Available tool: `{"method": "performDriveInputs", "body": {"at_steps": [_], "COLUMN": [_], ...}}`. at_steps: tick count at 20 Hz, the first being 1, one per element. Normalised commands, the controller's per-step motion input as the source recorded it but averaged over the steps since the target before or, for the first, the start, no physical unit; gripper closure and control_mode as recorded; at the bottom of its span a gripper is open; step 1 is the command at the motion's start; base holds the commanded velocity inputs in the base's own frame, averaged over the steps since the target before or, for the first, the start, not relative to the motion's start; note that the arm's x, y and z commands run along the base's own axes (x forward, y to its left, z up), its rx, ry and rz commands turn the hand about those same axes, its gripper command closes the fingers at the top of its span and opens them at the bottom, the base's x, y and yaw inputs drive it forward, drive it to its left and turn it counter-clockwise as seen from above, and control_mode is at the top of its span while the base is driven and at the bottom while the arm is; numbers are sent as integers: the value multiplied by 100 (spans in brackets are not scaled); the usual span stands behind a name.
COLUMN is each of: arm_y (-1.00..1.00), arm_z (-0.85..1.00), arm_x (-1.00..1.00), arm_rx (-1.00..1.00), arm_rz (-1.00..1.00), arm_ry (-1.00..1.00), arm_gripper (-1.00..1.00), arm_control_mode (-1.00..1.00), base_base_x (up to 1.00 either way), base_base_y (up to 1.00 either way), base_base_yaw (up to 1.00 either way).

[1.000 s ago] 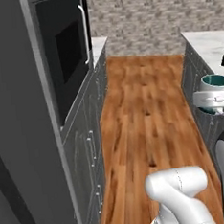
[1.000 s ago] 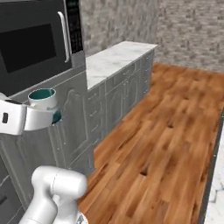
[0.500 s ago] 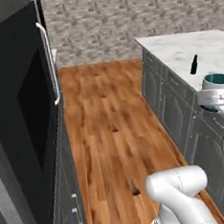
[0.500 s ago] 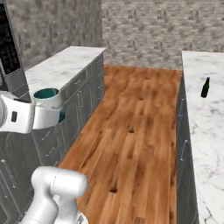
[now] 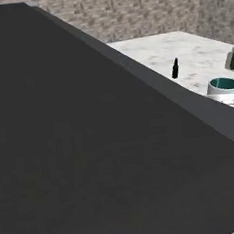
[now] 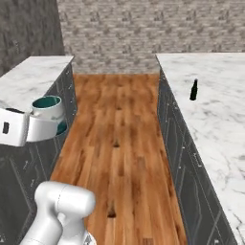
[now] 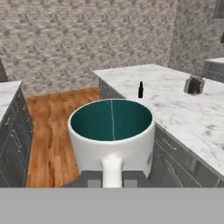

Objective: Open the cabinet directly in front. Then move the beer and the mug to the dining counter with the jar on it.

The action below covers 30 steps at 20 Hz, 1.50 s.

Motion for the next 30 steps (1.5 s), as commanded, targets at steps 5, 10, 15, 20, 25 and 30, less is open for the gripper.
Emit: {"method": "performDriveInputs", "body": {"at_steps": [5, 10, 15, 20, 25, 30], "arm_y": [0, 0, 0, 0, 0, 0], "arm_z": [0, 0, 0, 0, 0, 0], "arm_x": [0, 0, 0, 0, 0, 0], "arm_rx": [0, 0, 0, 0, 0, 0], "arm_rz": [0, 0, 0, 0, 0, 0], "arm_ry": [0, 0, 0, 0, 0, 0], "arm_gripper": [100, 100, 100, 100, 100, 100], "arm_control_mode": [100, 100, 100, 100, 100, 100], "base_base_x": [13, -22, 17, 30, 40, 25], "base_base_y": [-15, -98, -22, 61, 78, 100], "base_base_yaw": [-73, 1, -51, -89, -84, -56]}}
